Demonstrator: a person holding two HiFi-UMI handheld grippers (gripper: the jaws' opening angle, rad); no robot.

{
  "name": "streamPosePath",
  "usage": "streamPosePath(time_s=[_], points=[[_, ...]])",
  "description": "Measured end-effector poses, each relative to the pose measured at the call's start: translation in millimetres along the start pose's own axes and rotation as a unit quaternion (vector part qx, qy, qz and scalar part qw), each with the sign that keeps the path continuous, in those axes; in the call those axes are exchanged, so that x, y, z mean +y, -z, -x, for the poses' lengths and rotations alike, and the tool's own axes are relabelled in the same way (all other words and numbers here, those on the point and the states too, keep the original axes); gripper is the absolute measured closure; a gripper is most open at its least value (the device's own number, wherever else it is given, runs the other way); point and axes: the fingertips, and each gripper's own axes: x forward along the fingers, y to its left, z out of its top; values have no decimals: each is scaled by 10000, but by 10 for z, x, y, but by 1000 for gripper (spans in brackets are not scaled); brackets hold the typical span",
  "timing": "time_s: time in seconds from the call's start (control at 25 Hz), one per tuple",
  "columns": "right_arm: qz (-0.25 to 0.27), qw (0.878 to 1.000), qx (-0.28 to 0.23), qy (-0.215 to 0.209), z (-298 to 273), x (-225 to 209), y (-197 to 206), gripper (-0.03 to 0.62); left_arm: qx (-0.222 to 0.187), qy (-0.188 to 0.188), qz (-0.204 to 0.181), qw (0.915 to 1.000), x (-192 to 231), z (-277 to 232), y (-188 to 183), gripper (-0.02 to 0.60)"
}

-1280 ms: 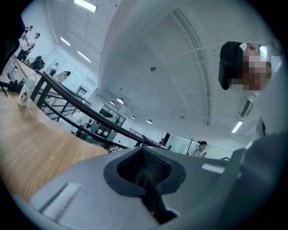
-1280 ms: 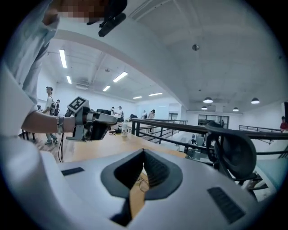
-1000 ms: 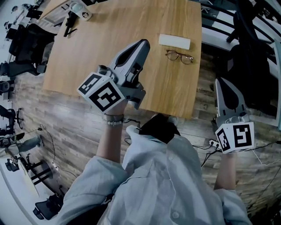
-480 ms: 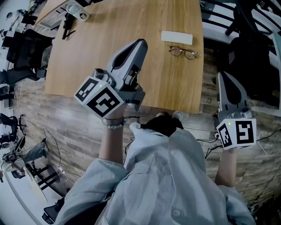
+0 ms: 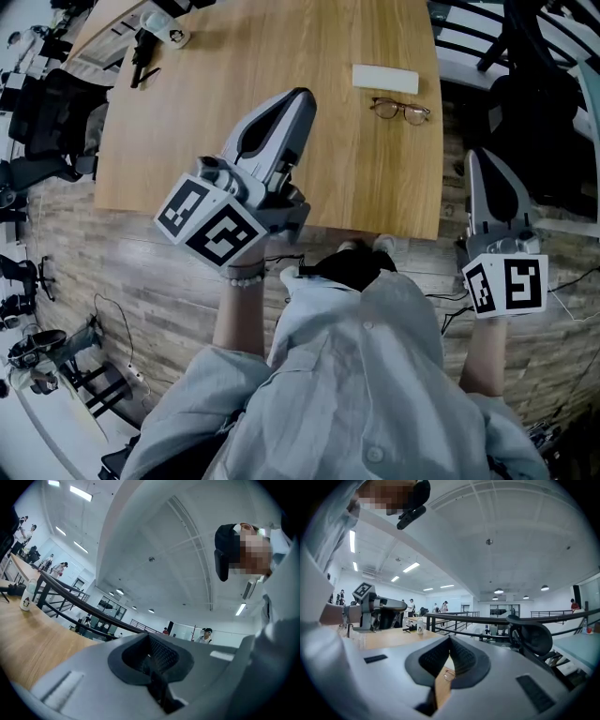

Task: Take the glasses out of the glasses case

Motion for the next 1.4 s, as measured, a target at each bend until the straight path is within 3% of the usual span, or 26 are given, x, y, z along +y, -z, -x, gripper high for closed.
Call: streamPosePath(time_s=[0.64, 1.04, 1.4], points=[[189, 9982, -113, 566, 436, 287, -129, 592, 247, 635, -138, 9976, -300, 168, 159, 578], [323, 9987, -248, 293, 348, 150, -301, 592, -26, 585, -147, 9982, -459, 80, 63, 578], [456, 9971, -612, -76, 231, 121, -518, 592, -233, 264, -588, 9977, -585, 47, -136, 578]])
